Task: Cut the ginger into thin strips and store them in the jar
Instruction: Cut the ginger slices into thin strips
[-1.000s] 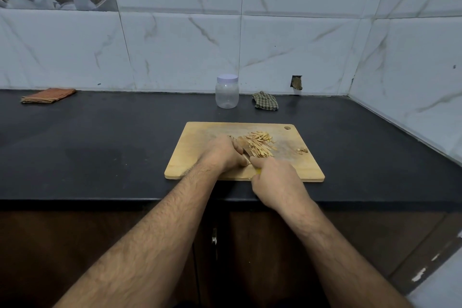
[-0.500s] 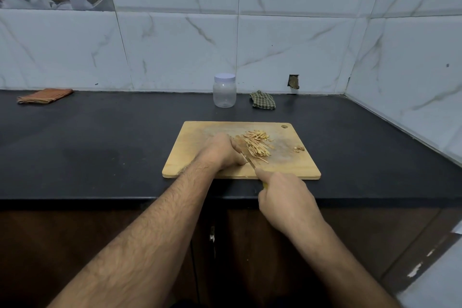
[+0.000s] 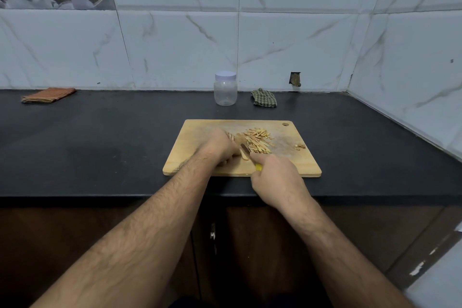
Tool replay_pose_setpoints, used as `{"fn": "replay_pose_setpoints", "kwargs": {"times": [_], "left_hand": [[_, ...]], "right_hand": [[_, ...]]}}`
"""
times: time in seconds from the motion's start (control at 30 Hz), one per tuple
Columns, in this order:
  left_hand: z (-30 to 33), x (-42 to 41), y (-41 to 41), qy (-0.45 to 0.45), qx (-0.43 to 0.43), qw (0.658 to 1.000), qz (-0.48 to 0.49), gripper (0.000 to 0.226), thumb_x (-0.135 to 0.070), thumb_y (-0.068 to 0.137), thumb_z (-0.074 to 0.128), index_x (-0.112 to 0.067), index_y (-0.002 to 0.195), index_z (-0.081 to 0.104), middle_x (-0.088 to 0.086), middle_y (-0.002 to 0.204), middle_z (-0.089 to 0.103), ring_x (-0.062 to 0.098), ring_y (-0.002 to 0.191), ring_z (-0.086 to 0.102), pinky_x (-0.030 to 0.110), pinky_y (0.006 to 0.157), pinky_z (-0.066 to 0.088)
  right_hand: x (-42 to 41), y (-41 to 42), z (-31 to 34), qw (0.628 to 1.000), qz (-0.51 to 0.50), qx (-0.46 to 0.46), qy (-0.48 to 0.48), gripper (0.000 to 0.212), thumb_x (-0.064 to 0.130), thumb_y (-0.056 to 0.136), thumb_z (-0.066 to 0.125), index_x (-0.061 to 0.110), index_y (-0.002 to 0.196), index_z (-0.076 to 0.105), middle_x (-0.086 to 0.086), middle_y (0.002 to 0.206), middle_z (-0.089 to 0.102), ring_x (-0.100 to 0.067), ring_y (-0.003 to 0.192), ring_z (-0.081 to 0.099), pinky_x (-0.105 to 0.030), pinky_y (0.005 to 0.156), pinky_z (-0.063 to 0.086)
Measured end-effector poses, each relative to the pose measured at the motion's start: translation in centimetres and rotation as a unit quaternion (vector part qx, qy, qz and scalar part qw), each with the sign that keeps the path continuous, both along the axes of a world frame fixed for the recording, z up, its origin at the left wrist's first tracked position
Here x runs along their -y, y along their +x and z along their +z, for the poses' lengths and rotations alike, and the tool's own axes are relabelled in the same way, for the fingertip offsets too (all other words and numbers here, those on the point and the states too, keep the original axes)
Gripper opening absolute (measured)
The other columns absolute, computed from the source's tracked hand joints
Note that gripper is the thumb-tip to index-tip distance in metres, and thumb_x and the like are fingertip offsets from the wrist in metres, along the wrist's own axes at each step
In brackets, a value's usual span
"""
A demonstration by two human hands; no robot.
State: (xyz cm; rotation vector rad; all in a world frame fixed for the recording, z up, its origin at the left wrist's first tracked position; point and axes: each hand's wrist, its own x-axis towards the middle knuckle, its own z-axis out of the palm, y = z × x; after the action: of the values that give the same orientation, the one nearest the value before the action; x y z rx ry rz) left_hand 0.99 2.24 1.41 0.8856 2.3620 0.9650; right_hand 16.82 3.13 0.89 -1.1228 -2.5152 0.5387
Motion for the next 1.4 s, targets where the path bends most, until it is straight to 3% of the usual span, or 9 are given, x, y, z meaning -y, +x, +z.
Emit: {"fn": "replay_pose_setpoints", "kwargs": {"times": [0.3,0.5,0.77,1.0,1.1,1.27,1.4], "left_hand": [[-0.1,-0.5,-0.2,-0.015,-0.007,1.0,0.016,0.009,-0.019,0.078,0.076,-0.013,0.077,0.07,0.004,0.061,0.063,0.019,0.055,0.054,0.03,0.066,0.054],[0.0,-0.6,-0.3,-0.019,0.001,1.0,0.017,0.01,-0.021,0.079,0.077,-0.014,0.078,0.07,0.003,0.063,0.064,0.018,0.057,0.055,0.033,0.075,0.057],[0.4,-0.7,-0.4,-0.032,0.035,0.999,0.013,0.015,-0.02,0.081,0.076,-0.015,0.073,0.065,0.001,0.058,0.059,0.014,0.052,0.05,0.027,0.064,0.051],[0.3,-0.7,-0.4,-0.031,0.041,0.999,0.014,0.021,-0.022,0.082,0.077,-0.016,0.069,0.061,-0.001,0.058,0.058,0.012,0.054,0.05,0.026,0.066,0.051],[0.3,-0.6,-0.3,-0.029,0.044,0.999,0.01,0.021,-0.021,0.083,0.076,-0.016,0.07,0.061,-0.001,0.058,0.057,0.011,0.052,0.049,0.024,0.06,0.048],[0.3,-0.4,-0.2,-0.027,0.041,0.999,0.011,0.021,-0.021,0.083,0.076,-0.015,0.069,0.062,-0.001,0.057,0.058,0.011,0.049,0.048,0.023,0.055,0.046],[0.3,-0.4,-0.2,-0.028,0.039,0.999,0.008,0.024,-0.023,0.083,0.077,-0.015,0.067,0.061,0.0,0.056,0.058,0.013,0.05,0.049,0.027,0.063,0.049]], "right_hand": [[-0.2,-0.4,-0.6,1.0,0.013,0.001,0.003,0.058,0.011,0.092,0.05,0.03,0.147,0.046,0.005,0.139,0.058,-0.019,0.122,0.055,-0.032,0.098,0.049],[-0.2,-0.5,-0.4,1.0,0.014,0.012,-0.001,0.058,0.011,0.092,0.05,0.029,0.147,0.046,0.003,0.139,0.058,-0.019,0.119,0.056,-0.033,0.097,0.051],[-0.1,-0.9,0.2,0.999,0.012,0.034,-0.009,0.057,0.01,0.092,0.05,0.03,0.145,0.048,-0.003,0.136,0.059,-0.021,0.114,0.058,-0.034,0.094,0.052],[1.5,1.9,-0.4,0.996,0.016,0.088,0.015,0.053,0.013,0.096,0.044,0.032,0.145,0.043,-0.004,0.118,0.063,-0.022,0.1,0.057,-0.036,0.079,0.055],[1.6,2.0,-0.5,0.995,0.006,0.099,0.021,0.054,0.01,0.095,0.044,0.032,0.144,0.042,-0.004,0.115,0.063,-0.023,0.096,0.056,-0.036,0.075,0.054],[1.2,1.4,-0.3,0.997,-0.011,0.076,0.019,0.06,0.01,0.095,0.044,0.032,0.15,0.037,-0.003,0.12,0.064,-0.023,0.104,0.059,-0.035,0.078,0.055],[0.7,0.9,0.0,0.999,-0.018,0.051,0.009,0.06,0.01,0.094,0.046,0.034,0.149,0.04,-0.001,0.131,0.06,-0.022,0.112,0.058,-0.034,0.084,0.053]]}}
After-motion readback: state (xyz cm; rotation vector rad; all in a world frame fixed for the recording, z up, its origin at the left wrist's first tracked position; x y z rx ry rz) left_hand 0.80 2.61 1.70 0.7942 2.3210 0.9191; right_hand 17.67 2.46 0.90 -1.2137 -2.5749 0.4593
